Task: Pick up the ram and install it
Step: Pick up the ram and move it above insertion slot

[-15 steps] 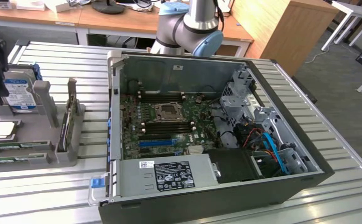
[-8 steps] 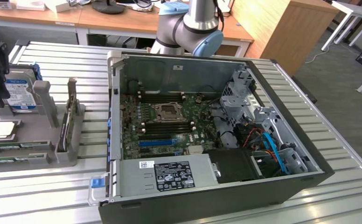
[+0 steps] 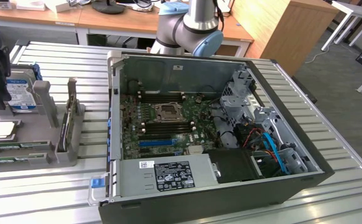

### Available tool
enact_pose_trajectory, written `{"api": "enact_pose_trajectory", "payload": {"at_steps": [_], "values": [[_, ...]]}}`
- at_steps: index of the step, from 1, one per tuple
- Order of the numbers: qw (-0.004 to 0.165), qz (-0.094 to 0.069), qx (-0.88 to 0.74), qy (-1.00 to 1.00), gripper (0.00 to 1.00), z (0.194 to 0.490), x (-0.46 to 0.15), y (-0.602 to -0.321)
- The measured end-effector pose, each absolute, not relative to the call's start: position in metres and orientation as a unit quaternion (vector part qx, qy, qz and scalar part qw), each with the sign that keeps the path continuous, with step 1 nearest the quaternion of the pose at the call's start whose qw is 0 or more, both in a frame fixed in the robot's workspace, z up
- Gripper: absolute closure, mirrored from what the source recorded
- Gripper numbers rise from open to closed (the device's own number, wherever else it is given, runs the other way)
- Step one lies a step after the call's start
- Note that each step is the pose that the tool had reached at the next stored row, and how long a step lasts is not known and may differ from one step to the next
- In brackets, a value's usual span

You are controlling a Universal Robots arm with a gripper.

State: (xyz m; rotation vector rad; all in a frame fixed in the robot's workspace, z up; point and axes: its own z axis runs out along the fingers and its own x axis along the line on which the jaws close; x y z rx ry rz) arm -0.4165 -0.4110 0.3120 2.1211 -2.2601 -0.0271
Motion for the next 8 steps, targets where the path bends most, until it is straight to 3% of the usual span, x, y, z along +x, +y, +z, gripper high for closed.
{"api": "enact_pose_trajectory", "payload": {"at_steps": [8], "values": [[0.021,-0.009,0.684,-0.729,0.69,0.3046,-0.4165,-0.411]]}}
